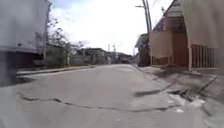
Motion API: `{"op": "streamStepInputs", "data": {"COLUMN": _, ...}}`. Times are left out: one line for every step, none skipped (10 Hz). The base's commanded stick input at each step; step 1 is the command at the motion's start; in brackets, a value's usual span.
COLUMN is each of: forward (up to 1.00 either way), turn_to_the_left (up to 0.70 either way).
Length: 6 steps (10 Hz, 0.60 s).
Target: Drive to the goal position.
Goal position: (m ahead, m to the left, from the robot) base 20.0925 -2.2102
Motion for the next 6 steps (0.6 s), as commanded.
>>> {"op": "streamStepInputs", "data": {"forward": 1.0, "turn_to_the_left": 0.0}}
{"op": "streamStepInputs", "data": {"forward": 1.0, "turn_to_the_left": 0.0}}
{"op": "streamStepInputs", "data": {"forward": 1.0, "turn_to_the_left": 0.0}}
{"op": "streamStepInputs", "data": {"forward": 1.0, "turn_to_the_left": 0.0}}
{"op": "streamStepInputs", "data": {"forward": 1.0, "turn_to_the_left": 0.0}}
{"op": "streamStepInputs", "data": {"forward": 1.0, "turn_to_the_left": 0.0}}
